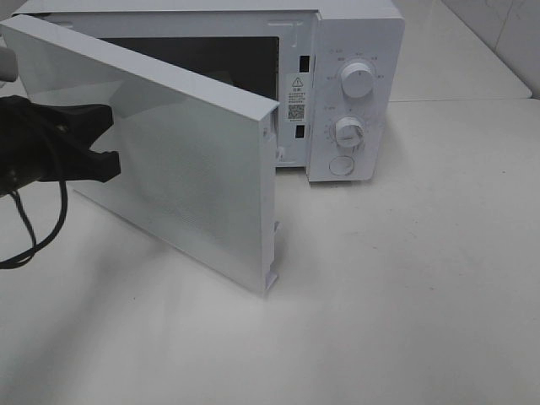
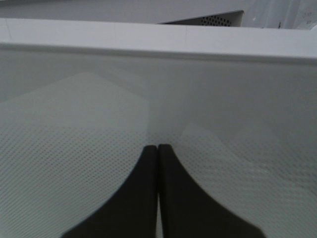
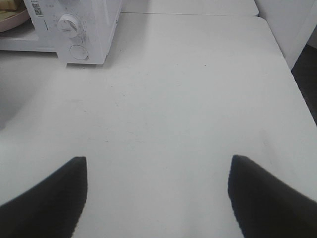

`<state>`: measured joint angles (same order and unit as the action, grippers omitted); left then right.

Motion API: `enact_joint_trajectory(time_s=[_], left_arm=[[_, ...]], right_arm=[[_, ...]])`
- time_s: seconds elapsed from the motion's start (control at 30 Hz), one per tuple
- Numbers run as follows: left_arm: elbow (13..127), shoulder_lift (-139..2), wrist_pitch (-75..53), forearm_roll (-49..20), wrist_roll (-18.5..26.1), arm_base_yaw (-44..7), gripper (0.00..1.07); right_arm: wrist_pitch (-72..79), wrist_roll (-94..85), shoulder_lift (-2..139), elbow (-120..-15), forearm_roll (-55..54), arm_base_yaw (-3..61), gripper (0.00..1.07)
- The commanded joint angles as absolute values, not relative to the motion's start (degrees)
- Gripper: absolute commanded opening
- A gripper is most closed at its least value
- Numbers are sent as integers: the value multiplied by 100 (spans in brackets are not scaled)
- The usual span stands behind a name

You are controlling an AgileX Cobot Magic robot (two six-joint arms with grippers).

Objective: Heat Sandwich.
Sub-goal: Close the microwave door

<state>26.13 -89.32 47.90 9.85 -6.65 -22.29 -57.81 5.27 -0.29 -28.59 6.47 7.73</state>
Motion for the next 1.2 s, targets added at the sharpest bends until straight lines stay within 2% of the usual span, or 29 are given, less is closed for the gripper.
enact_joint_trajectory(time_s=[0.03, 0.07, 0.3, 0.5, 0.63, 0.77, 0.9, 1.2], left_arm=[[2836, -9070, 4870, 435, -407, -2573, 0], [2968, -9190, 4870, 126, -218, -2756, 0], [3466, -9631, 4870, -894, 229, -3312, 0], [3885, -9941, 4715, -1283, 367, -3592, 0], [4286, -10210, 4670, -1530, 533, -3764, 0], [4973, -10628, 4406, -2051, 819, -3982, 0], [5311, -10846, 4400, -2183, 974, -4062, 0], [6136, -11362, 4091, -2510, 980, -4102, 0]], right_arm=[[-5701, 521, -183, -2848, 665, 733, 75], [-5701, 521, -183, -2848, 665, 733, 75], [-5701, 521, -183, -2848, 665, 733, 75], [-5701, 521, -183, -2848, 665, 733, 75], [-5701, 521, -183, -2848, 665, 733, 75], [-5701, 521, -183, -2848, 665, 733, 75], [-5701, 521, -183, -2848, 665, 733, 75], [-5701, 521, -183, -2848, 665, 733, 75]])
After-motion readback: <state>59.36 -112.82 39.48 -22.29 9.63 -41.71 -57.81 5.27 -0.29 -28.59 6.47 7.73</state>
